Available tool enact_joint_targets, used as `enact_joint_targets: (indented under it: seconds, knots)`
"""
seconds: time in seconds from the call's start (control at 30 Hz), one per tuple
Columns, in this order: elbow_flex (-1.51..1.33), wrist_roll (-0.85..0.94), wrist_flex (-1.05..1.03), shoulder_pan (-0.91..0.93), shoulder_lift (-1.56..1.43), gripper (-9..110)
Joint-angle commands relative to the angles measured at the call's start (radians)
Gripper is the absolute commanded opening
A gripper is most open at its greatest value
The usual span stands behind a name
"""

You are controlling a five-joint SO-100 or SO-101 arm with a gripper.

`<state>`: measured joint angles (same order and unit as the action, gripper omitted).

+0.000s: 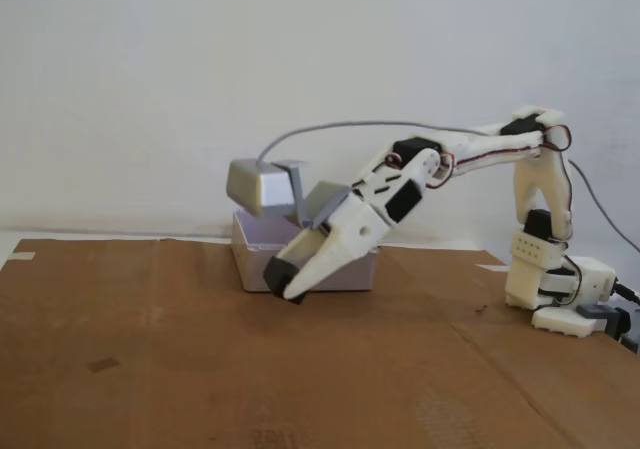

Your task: Grasp a block and put it in the box.

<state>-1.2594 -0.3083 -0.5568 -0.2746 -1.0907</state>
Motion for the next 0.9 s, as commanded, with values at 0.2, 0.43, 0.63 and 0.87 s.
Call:
enact_joint_targets:
  seconds: [0.2, 0.43, 0.63, 0.87]
  knots:
    - [0.239, 0.006, 0.02, 0.052, -0.06, 0]
    - [0.253, 0.028, -0.057, 0.092, -0.117, 0]
    - [0.249, 0.063, -0.064, 0.138, -0.161, 0]
    - [0.249, 0.066, -0.121, 0.189, -0.218, 0]
